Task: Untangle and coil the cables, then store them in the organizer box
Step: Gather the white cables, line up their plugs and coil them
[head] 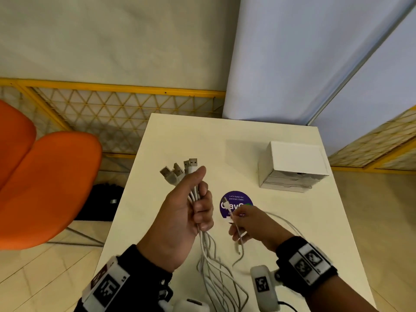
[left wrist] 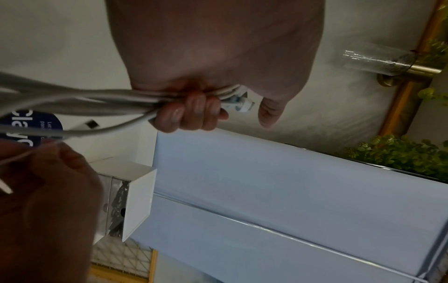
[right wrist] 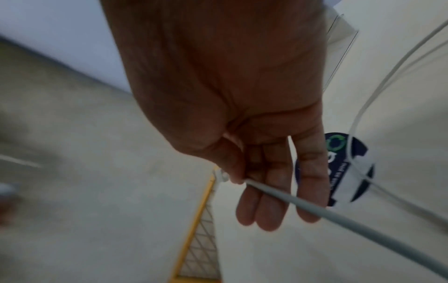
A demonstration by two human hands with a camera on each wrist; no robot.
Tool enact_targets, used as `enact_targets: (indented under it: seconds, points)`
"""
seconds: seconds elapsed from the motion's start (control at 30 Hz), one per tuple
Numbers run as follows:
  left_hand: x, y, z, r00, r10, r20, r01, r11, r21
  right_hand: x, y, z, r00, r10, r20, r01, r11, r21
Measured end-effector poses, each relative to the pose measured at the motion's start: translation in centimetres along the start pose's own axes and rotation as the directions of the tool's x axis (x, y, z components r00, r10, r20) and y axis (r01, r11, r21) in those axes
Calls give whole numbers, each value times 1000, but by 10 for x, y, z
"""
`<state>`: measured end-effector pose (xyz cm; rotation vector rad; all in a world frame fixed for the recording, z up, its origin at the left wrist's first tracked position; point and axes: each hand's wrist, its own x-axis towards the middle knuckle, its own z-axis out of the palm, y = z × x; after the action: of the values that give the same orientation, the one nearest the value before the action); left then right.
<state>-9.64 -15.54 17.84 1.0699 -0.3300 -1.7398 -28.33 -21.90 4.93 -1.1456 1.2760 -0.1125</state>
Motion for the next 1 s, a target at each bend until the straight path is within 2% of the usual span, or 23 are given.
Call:
enact_targets:
  seconds: [0.1,0.23,0.3,0.43,0.5,0.63,0.77,0.9,1.0]
  points:
    - [-8,-5,8,1000,1,-31,-1,1000,-1,-49,-23,-3,993,-110,31,105,983,153]
    - [-20,-14,24,998,33,-45,-30,997,71,-115,-57,3,958,-276,-71,284,946,156]
    - [-27,-21,33,997,81,5,-81,980,184,-144,-71,10,925,-366,-103,377,918,123]
    - [-47,-35,56,974,134,185,-194,912,361,-183,-83,24,842,-519,-148,527,850,17]
    - [-55,-39,65,974,152,165,-206,898,389,-194,-81,28,828,-532,-177,538,843,-18]
    - [-62,-44,72,984,176,43,-176,877,446,-209,-72,30,804,-535,-260,542,839,-51]
    - [-67,-38,72,963,262,56,-264,890,371,-222,-52,25,776,-551,-306,524,834,-173]
    - [-67,-22,60,946,320,58,-325,918,228,-227,-10,6,821,-525,-222,459,840,-288]
    - [-70,-13,57,938,334,88,-345,924,167,-218,37,-14,883,-392,-258,337,912,-235]
